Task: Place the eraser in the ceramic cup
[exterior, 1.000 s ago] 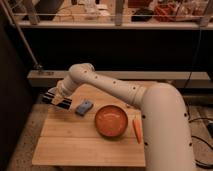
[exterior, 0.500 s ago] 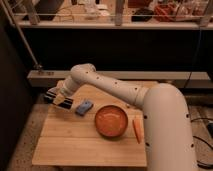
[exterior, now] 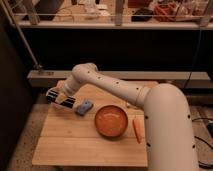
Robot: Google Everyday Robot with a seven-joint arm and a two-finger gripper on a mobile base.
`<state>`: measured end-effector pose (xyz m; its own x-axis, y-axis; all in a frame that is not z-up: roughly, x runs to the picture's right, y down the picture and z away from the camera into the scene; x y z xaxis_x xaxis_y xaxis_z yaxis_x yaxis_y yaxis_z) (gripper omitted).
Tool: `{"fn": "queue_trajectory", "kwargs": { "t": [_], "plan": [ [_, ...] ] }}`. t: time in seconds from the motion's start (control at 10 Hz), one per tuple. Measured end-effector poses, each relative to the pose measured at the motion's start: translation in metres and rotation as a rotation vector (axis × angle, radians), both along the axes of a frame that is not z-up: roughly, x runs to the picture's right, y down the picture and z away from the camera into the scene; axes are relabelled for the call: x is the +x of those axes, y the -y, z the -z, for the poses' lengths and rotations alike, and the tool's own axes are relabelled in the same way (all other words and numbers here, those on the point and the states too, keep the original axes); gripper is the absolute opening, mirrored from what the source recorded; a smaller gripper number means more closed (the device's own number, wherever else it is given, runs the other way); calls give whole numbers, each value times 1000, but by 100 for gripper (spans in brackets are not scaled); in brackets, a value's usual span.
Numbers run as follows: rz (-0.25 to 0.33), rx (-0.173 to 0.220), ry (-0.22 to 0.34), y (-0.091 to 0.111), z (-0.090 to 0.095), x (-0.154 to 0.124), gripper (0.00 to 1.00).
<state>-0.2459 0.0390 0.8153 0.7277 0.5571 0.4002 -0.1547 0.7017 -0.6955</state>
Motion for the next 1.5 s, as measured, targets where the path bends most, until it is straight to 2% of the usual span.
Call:
{"fn": "queue_trajectory", "kwargs": {
  "t": [0.8,1.5],
  "plan": [
    [-9,25,-27,8,-11,11,3],
    [-14,31,-43,14,-18,13,3]
  ]
}}
